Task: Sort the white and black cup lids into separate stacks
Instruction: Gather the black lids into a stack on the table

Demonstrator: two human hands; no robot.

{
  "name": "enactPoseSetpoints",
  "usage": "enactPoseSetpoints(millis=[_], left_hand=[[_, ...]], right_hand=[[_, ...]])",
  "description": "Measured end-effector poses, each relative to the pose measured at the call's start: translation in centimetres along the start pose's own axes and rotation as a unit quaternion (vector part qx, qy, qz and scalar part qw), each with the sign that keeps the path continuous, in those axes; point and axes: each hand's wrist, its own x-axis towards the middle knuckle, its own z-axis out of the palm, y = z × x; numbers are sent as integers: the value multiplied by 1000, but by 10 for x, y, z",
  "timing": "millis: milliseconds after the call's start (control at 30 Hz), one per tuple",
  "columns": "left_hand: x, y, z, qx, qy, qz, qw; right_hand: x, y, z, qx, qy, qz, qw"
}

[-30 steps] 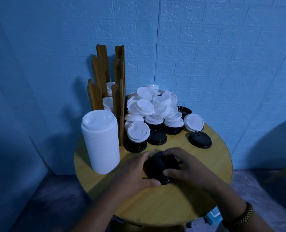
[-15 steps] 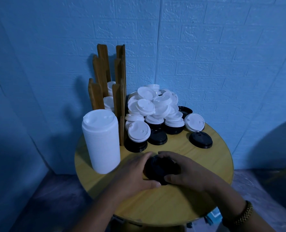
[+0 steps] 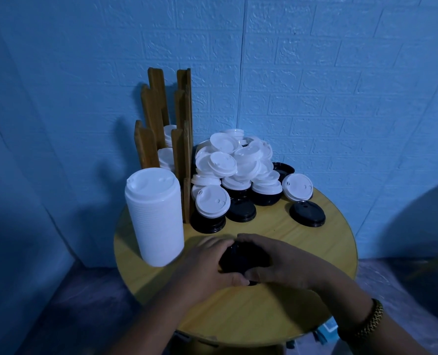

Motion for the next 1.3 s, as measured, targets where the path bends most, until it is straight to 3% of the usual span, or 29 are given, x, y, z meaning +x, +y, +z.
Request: enactPoseSetpoints(millis=[333,433,467,533,600,700,833,967,1067,1167,1300], left_hand=[[5,-2,1,35,-20,6,999],[5,1,0,36,-12,2,999],[6,2,-1,37,-11,-1,999],[8,4,-2,44,-15,-7,999],[10,4,-2,50,-18,-13,999],[13,5,-1,48,-17,-18,999],[17,10,5,-3,1,7,1000],[21,6,9,-5,6,22,1000],[23,-1,10,-2,-9,29,1000],[24,-8,10,-3,-26,40,999],[23,-9,9,-7,-31,42,999]], right_hand=[[-2,17,11,-24,-3,15,1000],[-4,22,2,56,83,27,995],[-1,30,-6,36,154,36,987],[8,52,-28,-128,248,102,955],[10,67,-44,-243,241,212,915],[4,78,-42,-253,208,264,907],[-10,63,-24,-285,223,217,907],[-15,48,-17,-266,217,142,928],[-16,37,-12,-235,230,29,944],[-12,29,1,-209,172,-53,961],[-12,38,18,-239,178,-94,950]])
